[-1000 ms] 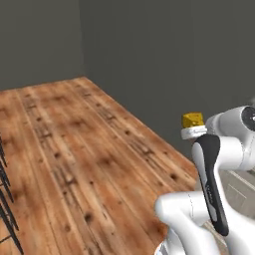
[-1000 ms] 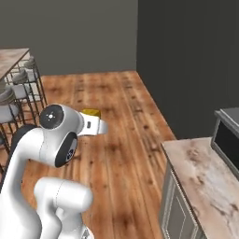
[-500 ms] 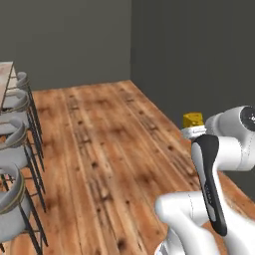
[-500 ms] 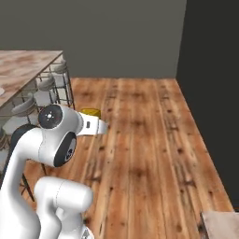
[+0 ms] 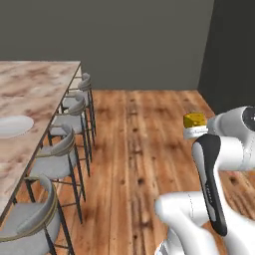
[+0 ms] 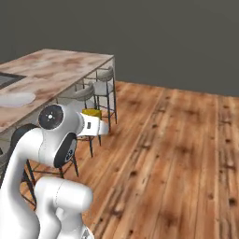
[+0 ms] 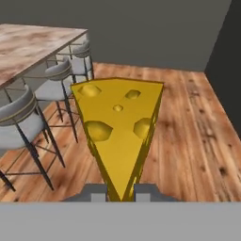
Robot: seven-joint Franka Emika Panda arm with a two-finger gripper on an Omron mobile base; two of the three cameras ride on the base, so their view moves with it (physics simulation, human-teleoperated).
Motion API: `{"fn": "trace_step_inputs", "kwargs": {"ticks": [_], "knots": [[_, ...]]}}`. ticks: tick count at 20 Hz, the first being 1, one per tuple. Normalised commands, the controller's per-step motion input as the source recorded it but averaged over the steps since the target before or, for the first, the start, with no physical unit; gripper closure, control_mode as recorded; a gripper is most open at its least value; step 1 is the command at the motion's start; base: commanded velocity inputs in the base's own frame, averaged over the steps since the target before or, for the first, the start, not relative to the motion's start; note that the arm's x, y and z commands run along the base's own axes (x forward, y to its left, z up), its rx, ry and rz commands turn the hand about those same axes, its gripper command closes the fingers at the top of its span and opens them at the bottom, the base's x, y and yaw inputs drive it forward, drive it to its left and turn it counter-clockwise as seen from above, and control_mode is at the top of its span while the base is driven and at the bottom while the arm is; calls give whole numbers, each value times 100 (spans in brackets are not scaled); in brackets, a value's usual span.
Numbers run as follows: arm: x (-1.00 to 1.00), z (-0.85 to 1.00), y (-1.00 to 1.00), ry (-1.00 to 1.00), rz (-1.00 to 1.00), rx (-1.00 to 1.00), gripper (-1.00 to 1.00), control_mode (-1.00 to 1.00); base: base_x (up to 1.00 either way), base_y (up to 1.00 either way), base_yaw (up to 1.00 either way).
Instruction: Take the cheese, chicken drumstick, and lemon from the fridge and place them on the plate on the dining counter to create an appetizer plate.
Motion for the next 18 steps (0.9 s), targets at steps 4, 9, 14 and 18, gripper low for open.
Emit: {"fn": "trace_step_inputs", "kwargs": {"ticks": [4,9,14,18], "knots": [[0,0,0,0,0,0,100,100,100,-4,60],[0,0,0,0,0,0,100,100,100,-5,60],[0,0,0,0,0,0,100,100,100,-5,60],[0,0,0,0,0,0,100,100,100,-1,58]]}}
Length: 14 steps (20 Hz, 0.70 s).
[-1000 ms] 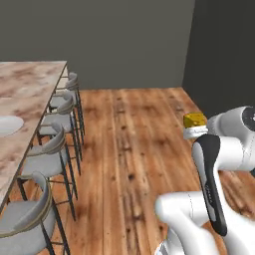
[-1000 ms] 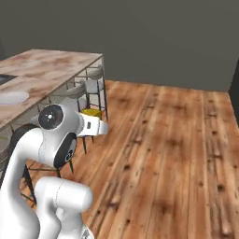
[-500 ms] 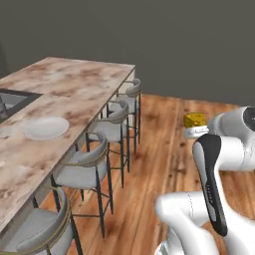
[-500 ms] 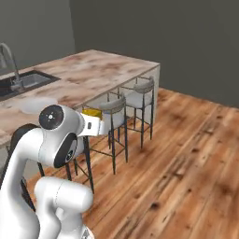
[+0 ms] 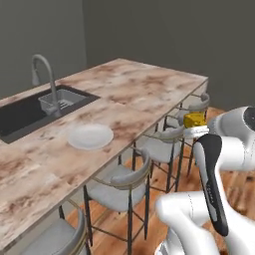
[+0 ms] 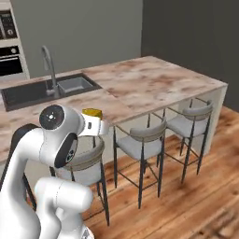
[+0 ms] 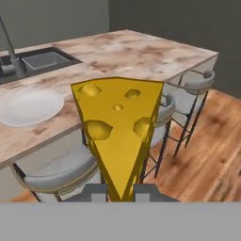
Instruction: Take the cheese, chicken drumstick, and lemon from the fridge and place them on the plate on the dining counter to create an appetizer plate.
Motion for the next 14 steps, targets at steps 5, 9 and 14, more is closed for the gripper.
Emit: {"fn": "trace_step_inputs", "kwargs": {"ticks": [5,9,14], "knots": [[0,0,0,0,0,0,100,100,100,-1,57],[0,0,0,0,0,0,100,100,98,-9,56],[0,0,0,0,0,0,100,100,90,-11,54]]}}
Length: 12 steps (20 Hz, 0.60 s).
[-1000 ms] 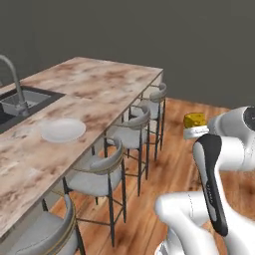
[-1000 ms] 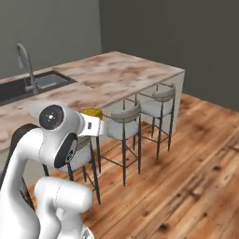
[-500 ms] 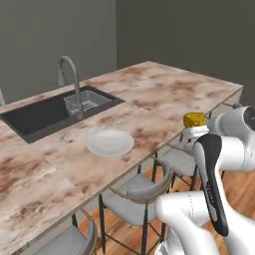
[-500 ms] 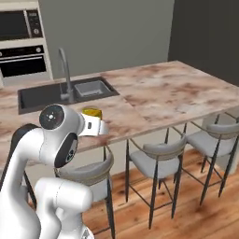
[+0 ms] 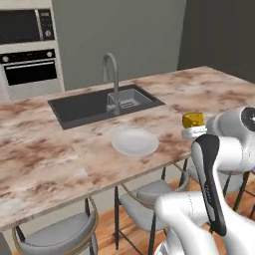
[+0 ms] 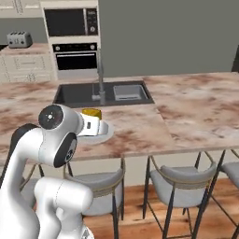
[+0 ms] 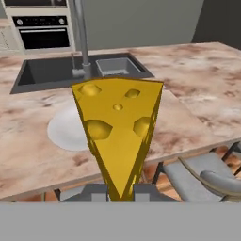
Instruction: Take the cheese, chicken drumstick, and lemon from the fridge and place them on the plate on the dining counter to create an appetizer plate.
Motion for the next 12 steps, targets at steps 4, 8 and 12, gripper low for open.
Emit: {"fn": "trace_step_inputs", "kwargs": {"ticks": [4,8,12], "knots": [[0,0,0,0,0,0,100,100,84,-10,54],[0,0,0,0,0,0,100,100,75,-5,52],[0,0,0,0,0,0,100,100,60,0,40]]}}
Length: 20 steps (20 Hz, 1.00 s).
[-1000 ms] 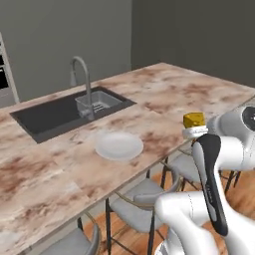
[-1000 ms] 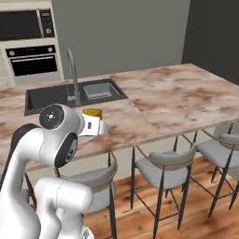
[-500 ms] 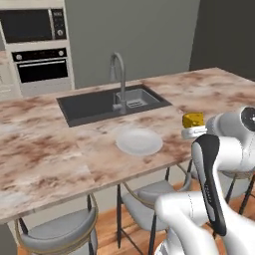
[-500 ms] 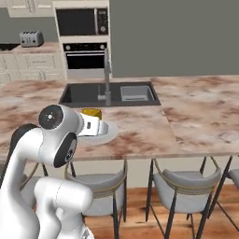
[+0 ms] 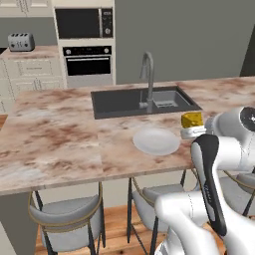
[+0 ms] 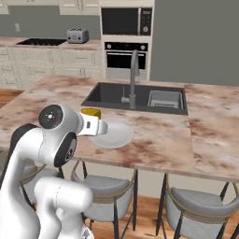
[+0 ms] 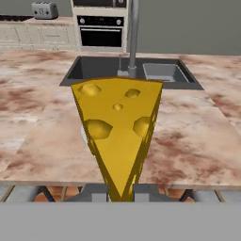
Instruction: Take the cheese, chicken drumstick, and lemon from the fridge and place them on the plate on the dining counter to create an appetizer plate.
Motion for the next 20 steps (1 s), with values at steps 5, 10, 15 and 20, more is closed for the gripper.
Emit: {"fn": "trace_step_inputs", "kwargs": {"ticks": [5,10,15,20], "knots": [[0,0,0,0,0,0,100,100,54,0,26],[34,-12,0,-1,0,0,100,-100,17,0,1],[93,-31,0,0,0,0,100,-100,0,0,0],[59,-30,0,4,3,0,100,-100,0,0,0]]}}
